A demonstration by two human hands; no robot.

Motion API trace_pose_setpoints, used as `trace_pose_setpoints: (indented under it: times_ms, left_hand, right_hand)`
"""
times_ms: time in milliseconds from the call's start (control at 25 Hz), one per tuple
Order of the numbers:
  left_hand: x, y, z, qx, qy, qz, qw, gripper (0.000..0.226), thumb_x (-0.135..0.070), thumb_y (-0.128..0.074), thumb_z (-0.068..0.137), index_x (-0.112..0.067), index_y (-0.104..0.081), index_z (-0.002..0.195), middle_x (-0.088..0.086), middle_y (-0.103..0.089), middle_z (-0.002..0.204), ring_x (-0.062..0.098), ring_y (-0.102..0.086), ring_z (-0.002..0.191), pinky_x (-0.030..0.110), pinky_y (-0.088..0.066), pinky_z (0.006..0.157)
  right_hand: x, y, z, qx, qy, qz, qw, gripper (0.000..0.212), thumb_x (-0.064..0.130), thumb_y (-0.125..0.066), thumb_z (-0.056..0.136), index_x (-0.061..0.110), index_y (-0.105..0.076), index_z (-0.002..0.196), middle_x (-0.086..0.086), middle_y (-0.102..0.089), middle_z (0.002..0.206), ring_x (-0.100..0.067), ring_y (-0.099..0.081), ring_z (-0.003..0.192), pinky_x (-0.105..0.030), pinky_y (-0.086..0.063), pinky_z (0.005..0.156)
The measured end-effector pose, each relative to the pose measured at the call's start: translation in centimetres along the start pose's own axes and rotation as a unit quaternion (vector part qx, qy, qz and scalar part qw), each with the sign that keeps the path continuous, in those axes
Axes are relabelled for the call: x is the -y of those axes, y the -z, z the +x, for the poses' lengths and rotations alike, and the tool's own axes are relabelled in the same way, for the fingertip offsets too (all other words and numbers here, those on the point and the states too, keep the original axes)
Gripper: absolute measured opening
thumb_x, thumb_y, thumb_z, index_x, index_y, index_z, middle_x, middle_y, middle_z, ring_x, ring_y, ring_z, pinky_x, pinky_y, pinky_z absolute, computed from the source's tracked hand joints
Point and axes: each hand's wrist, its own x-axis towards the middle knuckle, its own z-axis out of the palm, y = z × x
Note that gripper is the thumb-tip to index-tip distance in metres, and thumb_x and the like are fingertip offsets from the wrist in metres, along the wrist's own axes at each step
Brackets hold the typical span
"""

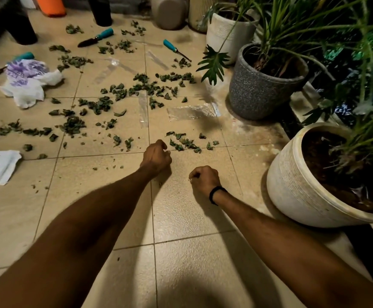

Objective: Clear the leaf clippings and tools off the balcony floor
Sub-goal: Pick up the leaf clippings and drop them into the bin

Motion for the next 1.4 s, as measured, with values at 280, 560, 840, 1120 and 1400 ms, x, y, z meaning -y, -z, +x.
trace_pose_setpoints:
  times_ms: [280,560,840,1120,1400]
  left_hand:
    - [4.4,1.0,-4.0,0.084,-0.074,0.045,0.993,0.021,-0.031,-0.064,0.091,-0.014,-0.061,0.103,0.006,-0.063,0.093,0.021,-0.060,0.082,0.031,-0.050,0.068]
    - [5.6,1.4,-5.8,0.125,-0.130,0.119,0.976,0.043,-0.058,-0.064,0.082,-0.024,-0.056,0.106,0.001,-0.050,0.097,0.018,-0.048,0.087,0.031,-0.043,0.072]
    - [5.4,0.3,-7.8,0.087,-0.180,0.130,0.971,0.014,-0.029,-0.059,0.096,-0.016,-0.063,0.095,0.005,-0.056,0.096,0.023,-0.053,0.088,0.031,-0.042,0.072]
    - [4.0,0.4,-7.4,0.087,-0.131,0.114,0.981,0.015,-0.027,-0.049,0.101,-0.013,-0.053,0.100,0.007,-0.050,0.099,0.018,-0.047,0.079,0.029,-0.035,0.069]
    - [3.5,0.5,-7.0,0.091,-0.113,0.104,0.984,0.023,-0.032,-0.052,0.099,-0.013,-0.053,0.112,0.008,-0.051,0.105,0.018,-0.049,0.083,0.030,-0.039,0.071]
  right_hand:
    - [1.9,-2.1,-0.1,0.031,0.130,-0.153,0.979,0.016,0.006,-0.056,0.090,0.006,-0.071,0.095,-0.011,-0.065,0.100,-0.027,-0.061,0.095,-0.029,-0.046,0.077]
    - [3.3,-2.4,0.1,0.015,0.062,-0.132,0.989,0.022,-0.001,-0.053,0.087,0.005,-0.070,0.098,-0.013,-0.067,0.102,-0.030,-0.063,0.096,-0.037,-0.054,0.084]
    - [3.4,-2.3,0.2,-0.029,-0.008,-0.040,0.999,0.023,-0.006,-0.052,0.082,0.004,-0.072,0.086,-0.010,-0.071,0.092,-0.025,-0.066,0.086,-0.040,-0.059,0.077]
    - [3.2,-1.4,0.4,0.022,-0.007,-0.044,0.999,0.025,0.013,-0.053,0.092,0.009,-0.066,0.112,-0.013,-0.063,0.116,-0.030,-0.058,0.111,-0.035,-0.047,0.094]
    - [2.8,-1.8,0.5,-0.046,-0.047,0.016,0.998,0.022,0.000,-0.054,0.088,0.010,-0.072,0.097,-0.009,-0.069,0.103,-0.025,-0.063,0.096,-0.024,-0.044,0.071]
